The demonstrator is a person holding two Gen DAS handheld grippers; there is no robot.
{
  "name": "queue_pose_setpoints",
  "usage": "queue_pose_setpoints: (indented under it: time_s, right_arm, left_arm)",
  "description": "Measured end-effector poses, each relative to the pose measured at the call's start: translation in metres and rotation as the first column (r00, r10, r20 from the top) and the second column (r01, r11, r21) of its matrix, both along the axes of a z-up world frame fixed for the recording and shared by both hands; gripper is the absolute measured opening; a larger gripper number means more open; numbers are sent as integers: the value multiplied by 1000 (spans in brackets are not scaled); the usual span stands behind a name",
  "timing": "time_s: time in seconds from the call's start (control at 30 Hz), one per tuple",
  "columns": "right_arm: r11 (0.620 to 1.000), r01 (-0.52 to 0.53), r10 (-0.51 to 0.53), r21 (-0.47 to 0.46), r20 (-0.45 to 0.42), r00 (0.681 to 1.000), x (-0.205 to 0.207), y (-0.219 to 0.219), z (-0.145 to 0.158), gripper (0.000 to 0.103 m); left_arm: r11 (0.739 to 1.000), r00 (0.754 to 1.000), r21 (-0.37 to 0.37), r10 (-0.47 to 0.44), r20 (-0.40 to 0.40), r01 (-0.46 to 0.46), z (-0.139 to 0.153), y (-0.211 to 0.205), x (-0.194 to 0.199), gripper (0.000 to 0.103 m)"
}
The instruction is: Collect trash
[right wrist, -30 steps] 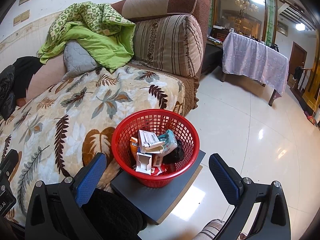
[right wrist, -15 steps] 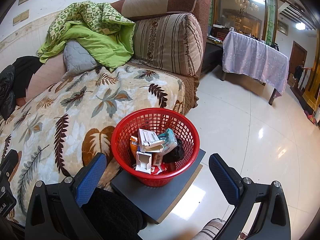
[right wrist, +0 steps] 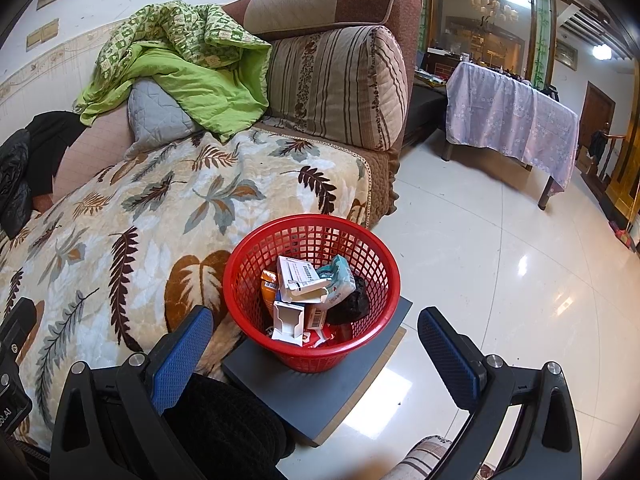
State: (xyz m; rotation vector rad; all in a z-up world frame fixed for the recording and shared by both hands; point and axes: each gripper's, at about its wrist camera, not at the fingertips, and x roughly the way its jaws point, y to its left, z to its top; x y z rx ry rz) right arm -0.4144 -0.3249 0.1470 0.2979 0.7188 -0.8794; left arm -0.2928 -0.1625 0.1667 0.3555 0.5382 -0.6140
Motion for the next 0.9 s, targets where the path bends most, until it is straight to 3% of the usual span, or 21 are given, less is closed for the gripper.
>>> queue_pose_setpoints:
  time_s: [0.67, 0.8, 0.9]
  right_arm:
    - [1000, -24, 24, -7, -6, 1000, 6, 2, 2, 103]
    - [996, -89, 89, -9, -11, 996, 22, 0, 3, 103]
    - [984, -179, 179, -12, -21, 984, 51, 1, 9, 103]
  left_arm:
    - [1000, 1000, -2, 4, -7, -4, 0, 0, 1, 101]
    - [999, 998, -34, 26, -50, -27, 0, 5, 7, 101]
    - [992, 988, -48, 111, -105, -117, -1, 18, 33, 101]
